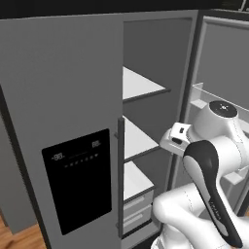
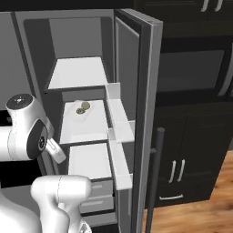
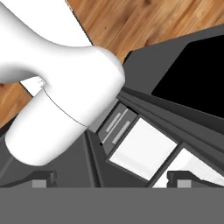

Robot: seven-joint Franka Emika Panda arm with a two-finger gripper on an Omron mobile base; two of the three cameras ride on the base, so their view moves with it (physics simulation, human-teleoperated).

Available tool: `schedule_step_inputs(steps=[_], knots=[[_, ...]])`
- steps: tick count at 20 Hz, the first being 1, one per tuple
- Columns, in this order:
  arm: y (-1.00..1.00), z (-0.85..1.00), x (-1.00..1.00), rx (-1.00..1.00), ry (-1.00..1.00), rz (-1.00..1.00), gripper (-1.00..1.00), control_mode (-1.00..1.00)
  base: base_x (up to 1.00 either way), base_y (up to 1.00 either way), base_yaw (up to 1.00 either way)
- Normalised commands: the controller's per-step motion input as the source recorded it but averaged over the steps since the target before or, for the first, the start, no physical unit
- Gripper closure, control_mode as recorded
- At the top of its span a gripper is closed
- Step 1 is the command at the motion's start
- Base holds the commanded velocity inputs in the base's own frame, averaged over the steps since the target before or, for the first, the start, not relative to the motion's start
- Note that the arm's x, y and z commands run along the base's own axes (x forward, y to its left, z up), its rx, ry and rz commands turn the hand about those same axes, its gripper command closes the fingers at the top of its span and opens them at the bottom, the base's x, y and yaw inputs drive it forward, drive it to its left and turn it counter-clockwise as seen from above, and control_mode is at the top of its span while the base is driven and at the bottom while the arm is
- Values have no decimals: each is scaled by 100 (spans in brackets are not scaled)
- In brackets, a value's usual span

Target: Place two dumplings into each of the tupperware containers and then place the containers in the fridge.

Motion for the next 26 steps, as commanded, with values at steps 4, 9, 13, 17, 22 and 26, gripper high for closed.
schedule_step_inputs(steps=[4, 9, 13, 17, 22, 26], knots=[[0, 0, 0, 0, 0, 0, -100, 100, -64, -100, -27], [0, 0, 0, 0, 0, 0, -100, 100, -12, -78, -64], [0, 0, 0, 0, 0, 0, -100, 100, 0, -31, -96], [0, 0, 0, 0, 0, 0, -100, 100, 0, -8, -97], [0, 0, 0, 0, 0, 0, -100, 100, 0, 3, -95], [0, 0, 0, 0, 0, 0, -100, 100, -27, -4, -85]])
